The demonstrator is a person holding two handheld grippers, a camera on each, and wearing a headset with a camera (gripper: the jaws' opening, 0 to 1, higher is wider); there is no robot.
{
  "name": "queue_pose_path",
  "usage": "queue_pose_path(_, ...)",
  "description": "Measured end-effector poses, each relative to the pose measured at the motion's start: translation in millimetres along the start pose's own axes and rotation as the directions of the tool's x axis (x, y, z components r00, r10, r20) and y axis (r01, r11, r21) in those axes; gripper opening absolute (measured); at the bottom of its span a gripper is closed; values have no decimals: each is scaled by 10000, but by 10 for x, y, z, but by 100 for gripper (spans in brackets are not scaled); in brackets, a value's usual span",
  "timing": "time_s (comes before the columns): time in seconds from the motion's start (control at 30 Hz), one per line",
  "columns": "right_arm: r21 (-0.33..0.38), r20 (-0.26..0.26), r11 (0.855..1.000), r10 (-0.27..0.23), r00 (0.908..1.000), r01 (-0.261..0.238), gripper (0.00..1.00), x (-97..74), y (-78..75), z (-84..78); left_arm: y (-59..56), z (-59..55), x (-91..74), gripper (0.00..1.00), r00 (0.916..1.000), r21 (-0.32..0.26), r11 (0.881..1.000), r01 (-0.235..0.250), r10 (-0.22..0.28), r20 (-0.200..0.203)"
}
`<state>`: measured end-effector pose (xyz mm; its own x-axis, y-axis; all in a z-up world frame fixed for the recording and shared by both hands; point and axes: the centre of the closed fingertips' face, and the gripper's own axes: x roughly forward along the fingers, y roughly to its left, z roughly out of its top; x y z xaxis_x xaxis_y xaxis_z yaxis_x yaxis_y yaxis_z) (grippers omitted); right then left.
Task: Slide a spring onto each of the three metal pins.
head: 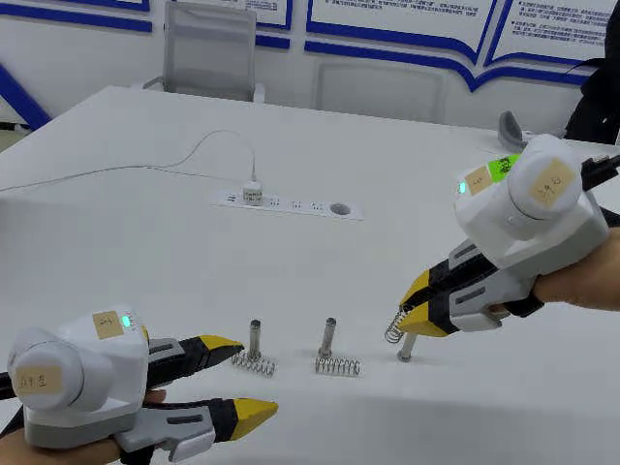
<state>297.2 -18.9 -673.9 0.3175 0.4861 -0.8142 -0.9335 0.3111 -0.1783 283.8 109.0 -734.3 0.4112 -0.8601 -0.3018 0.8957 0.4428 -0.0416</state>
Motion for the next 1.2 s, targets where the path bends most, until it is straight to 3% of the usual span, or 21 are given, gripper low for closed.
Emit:
queue_pose_path(0.27,103,-216,9988,-474,9986,477,12,-83,-173,-53,79,-30,-46,52,9996,-164,9995,-282,282,-18)
queue_pose_path(0.63,332,-783,9963,-762,9940,790,12,-21,-387,-248,97,-45,-48,55,9993,-295,9989,-375,373,-80)
queue_pose_path(0.93,665,-1140,9951,-659,9913,738,12,107,-490,-429,102,-66,-47,57,9990,-358,9985,-420,415,-157)
queue_pose_path(1.2,728,-1242,9957,-477,9911,571,12,194,-479,-456,116,-79,-58,58,9987,-422,9979,-491,483,-183)
